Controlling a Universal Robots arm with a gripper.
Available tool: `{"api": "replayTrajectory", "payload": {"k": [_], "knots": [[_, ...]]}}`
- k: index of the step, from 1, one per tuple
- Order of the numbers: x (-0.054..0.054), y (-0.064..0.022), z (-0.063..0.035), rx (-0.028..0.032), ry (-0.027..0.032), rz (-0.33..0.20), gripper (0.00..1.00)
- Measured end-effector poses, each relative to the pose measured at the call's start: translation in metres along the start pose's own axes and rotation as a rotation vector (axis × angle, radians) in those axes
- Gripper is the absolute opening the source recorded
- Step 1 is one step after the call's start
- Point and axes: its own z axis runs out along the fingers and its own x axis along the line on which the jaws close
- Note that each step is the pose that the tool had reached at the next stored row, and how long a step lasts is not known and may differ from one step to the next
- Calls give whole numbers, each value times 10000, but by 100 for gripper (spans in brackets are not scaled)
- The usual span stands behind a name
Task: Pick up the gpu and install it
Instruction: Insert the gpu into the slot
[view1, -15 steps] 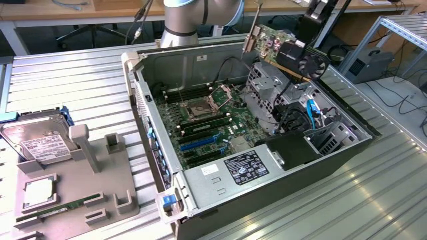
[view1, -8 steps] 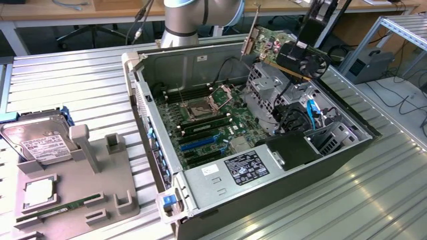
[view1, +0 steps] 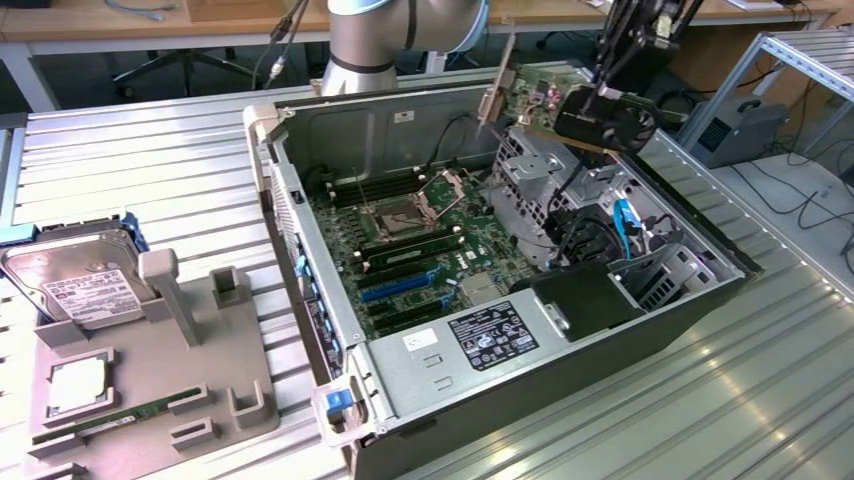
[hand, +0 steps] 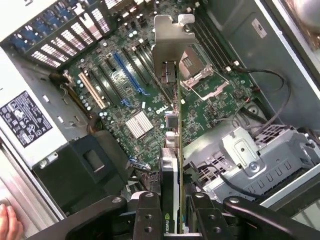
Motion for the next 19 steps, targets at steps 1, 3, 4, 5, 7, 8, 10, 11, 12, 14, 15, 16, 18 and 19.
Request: {"api": "replayTrajectory", "payload": {"k": [1,3,4,5,7,8,10,11,12,14,15,16,18,19], "knots": [[0,0,0,4,20,-474,27],[0,0,1,7,40,-952,27],[0,0,1,8,47,-1127,27],[0,0,1,10,59,-1399,27],[0,0,2,13,77,-1847,27],[0,0,2,14,85,-2065,27],[-1,0,2,20,117,-2770,27],[-2,1,2,25,141,-3210,27],[-4,2,2,28,158,-3630,27],[-5,3,2,31,171,-3971,27],[-6,4,2,33,185,-4285,27],[-8,5,2,36,200,-4669,27],[-11,7,2,41,231,-5447,27],[-11,7,2,42,242,-5737,27]]}}
